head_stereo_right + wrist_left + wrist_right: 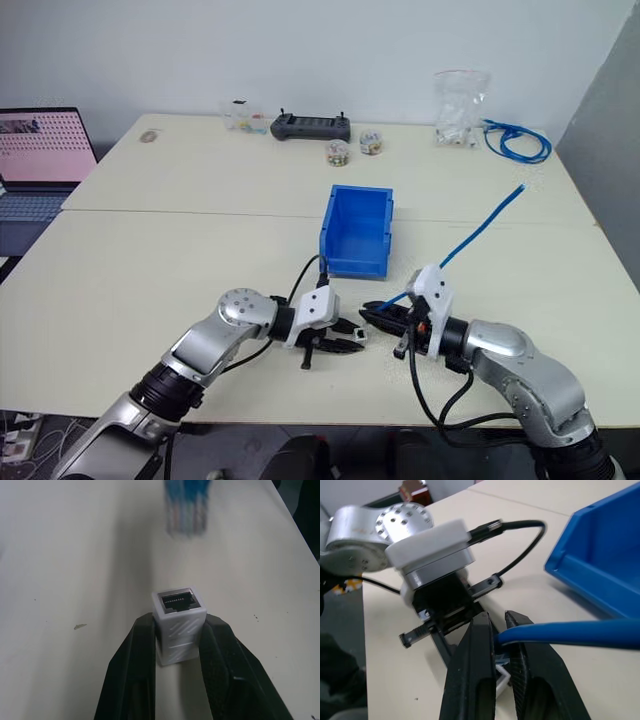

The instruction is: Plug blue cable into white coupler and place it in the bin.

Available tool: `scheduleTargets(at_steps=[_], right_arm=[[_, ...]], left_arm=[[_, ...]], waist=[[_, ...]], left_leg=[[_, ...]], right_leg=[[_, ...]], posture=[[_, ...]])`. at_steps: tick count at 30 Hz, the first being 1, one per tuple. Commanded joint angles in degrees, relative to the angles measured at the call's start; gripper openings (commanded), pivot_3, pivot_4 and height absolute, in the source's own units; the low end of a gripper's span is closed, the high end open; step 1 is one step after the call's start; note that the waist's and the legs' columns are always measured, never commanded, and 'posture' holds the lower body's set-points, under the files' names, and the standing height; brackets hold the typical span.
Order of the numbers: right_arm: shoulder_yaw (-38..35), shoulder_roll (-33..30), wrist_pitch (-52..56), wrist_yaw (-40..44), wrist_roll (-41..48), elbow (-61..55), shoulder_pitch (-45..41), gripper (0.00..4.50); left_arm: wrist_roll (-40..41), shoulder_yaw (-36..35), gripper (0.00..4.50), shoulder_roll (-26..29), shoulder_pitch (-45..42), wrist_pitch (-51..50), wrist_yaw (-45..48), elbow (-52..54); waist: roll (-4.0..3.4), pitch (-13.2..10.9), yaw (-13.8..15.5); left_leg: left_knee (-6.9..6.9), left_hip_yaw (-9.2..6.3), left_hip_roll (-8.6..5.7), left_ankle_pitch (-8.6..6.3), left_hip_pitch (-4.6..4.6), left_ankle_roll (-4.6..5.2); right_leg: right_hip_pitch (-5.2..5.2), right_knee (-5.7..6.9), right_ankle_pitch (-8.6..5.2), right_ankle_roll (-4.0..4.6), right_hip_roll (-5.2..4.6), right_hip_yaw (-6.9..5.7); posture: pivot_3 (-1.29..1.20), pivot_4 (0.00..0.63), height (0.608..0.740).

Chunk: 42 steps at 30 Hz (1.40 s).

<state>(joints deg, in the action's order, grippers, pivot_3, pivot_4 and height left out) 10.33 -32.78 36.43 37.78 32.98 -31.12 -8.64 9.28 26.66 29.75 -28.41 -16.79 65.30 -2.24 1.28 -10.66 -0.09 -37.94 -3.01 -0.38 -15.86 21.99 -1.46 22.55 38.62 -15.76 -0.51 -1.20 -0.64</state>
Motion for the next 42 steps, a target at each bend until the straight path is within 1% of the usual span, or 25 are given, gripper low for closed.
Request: scheduleTargets(at_steps=[1, 6, 10, 17, 22, 29, 42], right_arm=[[3.2, -0.7, -6.0, 3.9, -5.1, 1.3, -0.5, 0.11], [5.4, -1.4, -11.5, 7.9, -9.9, 5.2, -1.3, 0.11], [5.0, -1.5, -12.8, 10.3, -10.6, 6.8, -2.1, 0.11], [3.8, -1.8, -14.8, 14.4, -11.3, 11.6, -6.8, 0.11], [4.9, -0.7, -15.8, 15.8, -12.5, 13.6, -8.4, 0.11], [6.0, 0.1, -16.2, 17.1, -13.9, 13.2, -8.6, 0.11], [8.6, -0.6, -18.1, 18.7, -18.0, 13.2, -7.7, 0.11]], left_arm=[[-2.1, 1.5, 0.88, -0.1, 1.3, -0.7, 0.5, -0.8], [-2.3, 1.1, 0.88, 0.2, 2.2, -0.5, 1.0, -0.5], [-2.4, 1.0, 0.88, 0.4, 2.1, -0.2, 1.5, -0.8], [-2.6, 1.4, 0.88, 1.1, 1.8, 2.2, 4.3, -2.2], [-2.9, 1.0, 0.88, 0.5, 1.2, 3.1, 4.6, -3.4], [-2.9, 0.9, 0.88, 0.4, 1.0, 3.1, 5.0, -3.8], [-2.8, 1.0, 0.88, 0.2, 1.3, 2.7, 5.0, -3.4]], waist=[[0.0, 0.0, 0.0], [0.0, 0.0, 0.0], [0.0, 0.0, -0.1], [0.0, 0.0, -0.1], [-0.01, 0.0, -0.1], [-0.01, 0.0, -0.1], [-0.02, 0.0, -0.2]], left_leg=[[0.0, 0.0, 0.0, 0.0, -0.01, 0.0], [0.01, -0.01, 0.02, 0.0, -0.09, 0.0], [0.0, -0.02, 0.02, 0.0, -0.14, 0.0], [0.01, -0.04, 0.04, 0.0, -0.18, 0.0], [0.01, -0.05, 0.05, 0.0, -0.19, 0.0], [0.01, -0.05, 0.05, 0.0, -0.2, 0.0], [0.0, -0.05, 0.05, 0.0, -0.23, 0.0]], right_leg=[[0.0, 0.0, 0.0, 0.0, 0.0, 0.0], [-0.08, 0.0, 0.0, 0.0, 0.0, 0.0], [-0.13, 0.0, 0.0, 0.0, 0.0, 0.0], [-0.16, 0.02, 0.0, 0.01, 0.0, -0.02], [-0.16, 0.03, 0.0, 0.03, 0.0, -0.02], [-0.16, 0.05, 0.0, 0.03, 0.0, -0.02], [-0.17, 0.08, 0.0, 0.03, 0.0, -0.01]], posture=[[0.0, 0.15, 0.74], [0.0, 0.15, 0.74], [0.0, 0.15, 0.74], [0.0, 0.15, 0.74], [0.0, 0.15, 0.74], [0.0, 0.15, 0.74], [0.0, 0.15, 0.74]])
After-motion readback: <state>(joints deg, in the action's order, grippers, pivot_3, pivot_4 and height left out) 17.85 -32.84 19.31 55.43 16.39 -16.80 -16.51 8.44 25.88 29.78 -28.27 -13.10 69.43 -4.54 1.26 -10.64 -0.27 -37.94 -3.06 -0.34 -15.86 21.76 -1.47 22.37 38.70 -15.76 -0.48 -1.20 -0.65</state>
